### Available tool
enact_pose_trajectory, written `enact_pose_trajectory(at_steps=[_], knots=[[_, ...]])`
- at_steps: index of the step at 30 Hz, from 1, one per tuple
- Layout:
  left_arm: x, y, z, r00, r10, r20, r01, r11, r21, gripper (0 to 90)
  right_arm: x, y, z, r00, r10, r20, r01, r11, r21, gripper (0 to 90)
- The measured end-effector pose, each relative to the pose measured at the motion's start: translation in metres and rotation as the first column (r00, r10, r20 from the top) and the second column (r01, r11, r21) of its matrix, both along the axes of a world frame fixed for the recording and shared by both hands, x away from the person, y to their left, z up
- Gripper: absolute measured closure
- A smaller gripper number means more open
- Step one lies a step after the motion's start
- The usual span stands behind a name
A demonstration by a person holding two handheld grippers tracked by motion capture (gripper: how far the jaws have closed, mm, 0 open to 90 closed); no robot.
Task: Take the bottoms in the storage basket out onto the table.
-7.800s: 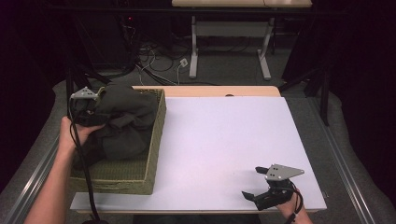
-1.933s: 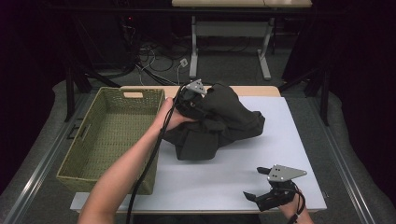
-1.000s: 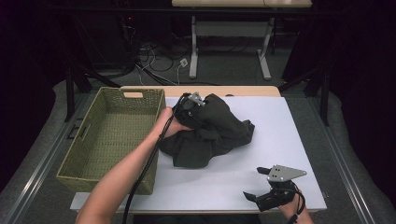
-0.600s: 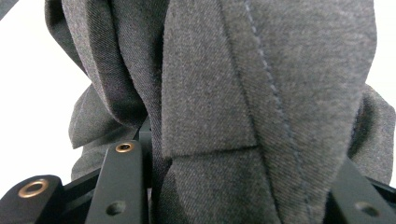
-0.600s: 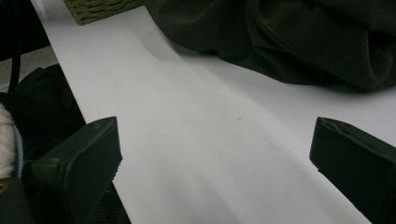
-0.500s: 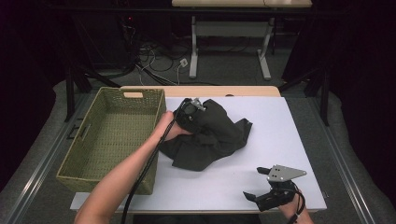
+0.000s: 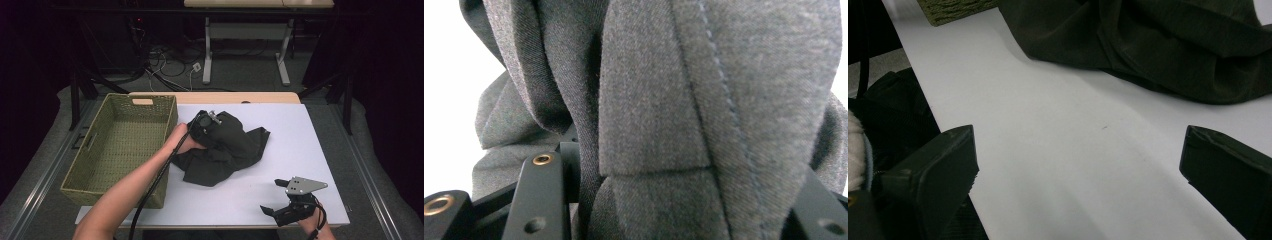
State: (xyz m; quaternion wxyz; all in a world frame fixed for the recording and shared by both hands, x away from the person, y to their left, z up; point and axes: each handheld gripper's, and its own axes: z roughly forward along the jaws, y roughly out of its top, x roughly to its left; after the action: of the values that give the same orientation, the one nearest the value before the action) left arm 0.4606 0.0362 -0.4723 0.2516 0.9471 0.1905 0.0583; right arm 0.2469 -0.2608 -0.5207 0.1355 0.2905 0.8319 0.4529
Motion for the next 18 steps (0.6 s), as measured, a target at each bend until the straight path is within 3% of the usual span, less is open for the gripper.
enact_pose_trajectory(at_steps=[6, 14, 18], knots=[[0.0007, -0.0002, -0.0022, 0.9994, 0.031, -0.017, -0.031, 0.9995, 0.001, 39.2, -0.0001, 0.0000, 0.0000, 1.0000, 0.000, -0.002, 0.000, 1.000, 0.000, 1.8], [0.0018, 0.0039, -0.0022, 0.9953, 0.081, -0.053, -0.081, 0.9966, -0.011, 18.0, -0.0002, -0.0018, 0.0002, 1.0000, -0.001, -0.001, 0.001, 1.000, -0.003, 1.8], [0.0006, 0.0064, -0.0007, 0.9961, 0.079, -0.041, -0.079, 0.9969, -0.004, 14.2, -0.0004, -0.0017, 0.0003, 1.0000, 0.000, 0.001, 0.000, 1.000, 0.000, 1.8]])
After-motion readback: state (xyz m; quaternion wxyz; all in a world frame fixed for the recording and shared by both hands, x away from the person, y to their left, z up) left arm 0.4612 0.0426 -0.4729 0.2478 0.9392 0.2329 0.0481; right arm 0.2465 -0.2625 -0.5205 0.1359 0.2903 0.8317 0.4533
